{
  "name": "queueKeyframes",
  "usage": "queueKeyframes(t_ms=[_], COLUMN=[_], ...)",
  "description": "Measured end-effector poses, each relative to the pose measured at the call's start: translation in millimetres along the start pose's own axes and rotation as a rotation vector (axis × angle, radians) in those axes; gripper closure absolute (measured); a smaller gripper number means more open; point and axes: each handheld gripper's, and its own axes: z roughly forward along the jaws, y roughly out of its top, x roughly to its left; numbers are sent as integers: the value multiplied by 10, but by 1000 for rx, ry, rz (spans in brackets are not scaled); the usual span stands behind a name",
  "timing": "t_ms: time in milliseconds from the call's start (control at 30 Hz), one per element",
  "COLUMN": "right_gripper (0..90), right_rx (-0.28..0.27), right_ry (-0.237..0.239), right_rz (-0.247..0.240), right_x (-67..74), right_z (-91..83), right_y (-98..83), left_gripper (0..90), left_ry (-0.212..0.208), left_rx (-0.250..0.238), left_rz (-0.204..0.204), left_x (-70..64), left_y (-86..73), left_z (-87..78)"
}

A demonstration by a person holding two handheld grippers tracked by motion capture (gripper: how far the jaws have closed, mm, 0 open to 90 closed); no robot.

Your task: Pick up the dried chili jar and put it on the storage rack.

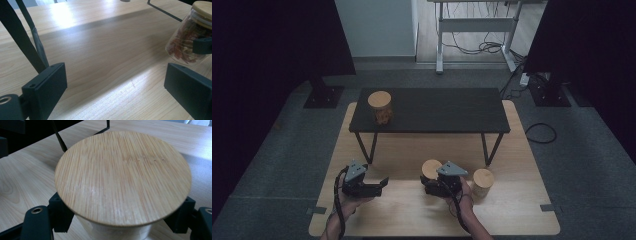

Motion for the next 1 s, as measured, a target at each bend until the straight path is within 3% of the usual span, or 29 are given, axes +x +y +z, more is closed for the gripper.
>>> queueKeyframes(t_ms=[367, 533, 1000], right_gripper=[237, 237, 237], right_rx=[-4, -1, -35], right_ry=[4, 27, 30], right_rz=[8, 15, -5], right_x=[0, -15, -9], right_z=[-75, -123, -253], right_y=[36, 81, 144], left_gripper=[41, 41, 40], left_ry=[9, 3, -6], left_rx=[-6, 7, 21], left_rz=[0, 13, 23], left_x=[12, -18, -33], left_y=[-1, 4, 11], left_z=[-24, 14, 61])
